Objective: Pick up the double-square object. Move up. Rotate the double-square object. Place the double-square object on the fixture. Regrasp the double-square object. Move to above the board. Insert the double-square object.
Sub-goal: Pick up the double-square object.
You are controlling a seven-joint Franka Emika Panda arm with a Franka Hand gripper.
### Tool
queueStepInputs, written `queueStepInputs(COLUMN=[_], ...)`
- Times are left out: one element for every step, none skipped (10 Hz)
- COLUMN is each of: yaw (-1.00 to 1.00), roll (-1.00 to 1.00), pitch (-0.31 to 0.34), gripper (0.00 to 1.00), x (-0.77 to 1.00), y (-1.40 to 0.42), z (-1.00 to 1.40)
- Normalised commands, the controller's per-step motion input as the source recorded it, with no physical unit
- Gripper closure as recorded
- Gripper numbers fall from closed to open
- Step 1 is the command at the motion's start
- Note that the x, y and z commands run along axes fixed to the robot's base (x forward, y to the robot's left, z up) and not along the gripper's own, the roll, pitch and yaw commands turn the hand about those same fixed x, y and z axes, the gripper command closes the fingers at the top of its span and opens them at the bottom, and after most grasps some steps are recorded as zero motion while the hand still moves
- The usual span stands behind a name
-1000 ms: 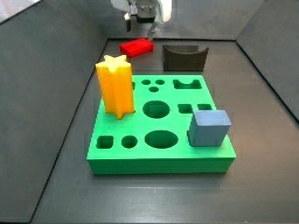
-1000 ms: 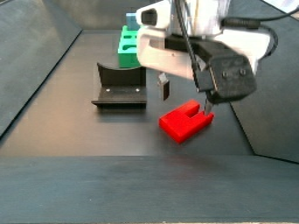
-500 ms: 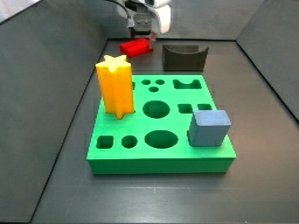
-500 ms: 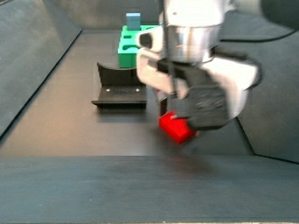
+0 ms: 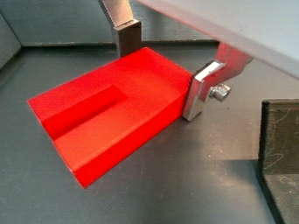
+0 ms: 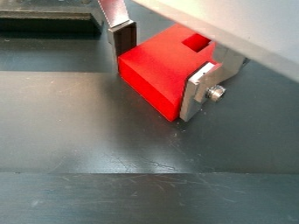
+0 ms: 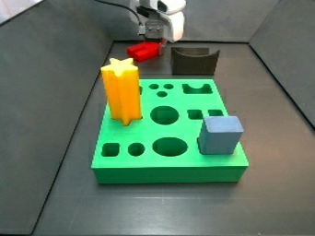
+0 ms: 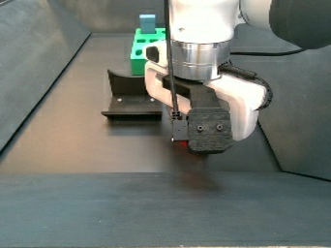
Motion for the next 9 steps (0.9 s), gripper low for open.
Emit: queueStepInputs(yaw=[0.0,0.0,0.0,0.0,0.0,0.0,0.0,0.0,0.0], roll=[0.0,0.0,0.0,0.0,0.0,0.0,0.0,0.0,0.0], pitch=[0.0,0.0,0.0,0.0,0.0,0.0,0.0,0.0,0.0], gripper=[1.0,1.0,1.0,1.0,1.0,1.0,1.0,1.0,1.0], x=[0.0,0.0,0.0,0.0,0.0,0.0,0.0,0.0,0.0], y=[0.0,0.0,0.0,0.0,0.0,0.0,0.0,0.0,0.0], z=[0.0,0.0,0.0,0.0,0.0,0.0,0.0,0.0,0.0])
